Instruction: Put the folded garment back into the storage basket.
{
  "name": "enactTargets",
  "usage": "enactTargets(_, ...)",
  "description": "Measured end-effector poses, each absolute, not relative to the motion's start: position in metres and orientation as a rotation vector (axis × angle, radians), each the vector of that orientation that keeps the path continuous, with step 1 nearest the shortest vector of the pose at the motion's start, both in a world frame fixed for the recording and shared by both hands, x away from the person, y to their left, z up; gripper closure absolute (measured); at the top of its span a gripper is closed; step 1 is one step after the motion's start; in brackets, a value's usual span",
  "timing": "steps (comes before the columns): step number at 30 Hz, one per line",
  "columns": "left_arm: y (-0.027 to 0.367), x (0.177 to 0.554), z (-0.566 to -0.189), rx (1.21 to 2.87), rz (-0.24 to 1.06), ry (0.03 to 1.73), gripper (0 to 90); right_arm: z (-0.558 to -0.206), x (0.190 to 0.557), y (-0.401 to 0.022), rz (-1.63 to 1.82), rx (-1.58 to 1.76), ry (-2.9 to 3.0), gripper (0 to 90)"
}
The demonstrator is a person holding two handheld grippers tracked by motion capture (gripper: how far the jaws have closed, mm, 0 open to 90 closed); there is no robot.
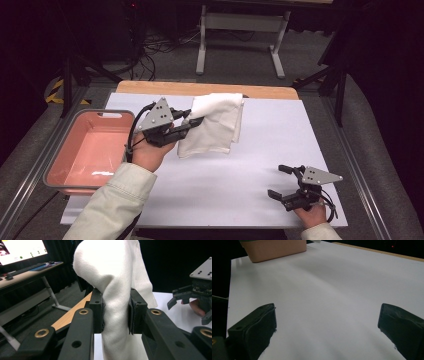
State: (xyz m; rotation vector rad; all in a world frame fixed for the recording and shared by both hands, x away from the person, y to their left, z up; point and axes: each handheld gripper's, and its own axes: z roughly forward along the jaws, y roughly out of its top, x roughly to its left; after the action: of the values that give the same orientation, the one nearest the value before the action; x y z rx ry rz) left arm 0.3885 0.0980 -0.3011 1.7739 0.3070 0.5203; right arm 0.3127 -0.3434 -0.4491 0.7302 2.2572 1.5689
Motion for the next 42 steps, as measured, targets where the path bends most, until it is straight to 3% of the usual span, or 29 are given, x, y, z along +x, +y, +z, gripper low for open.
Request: enactTargets(42,0.202,0.376,-0.294,1.793,0.688,0.485,70.6,-0.45,0.314,-0.343,1.561,0.75,2.265,2.6)
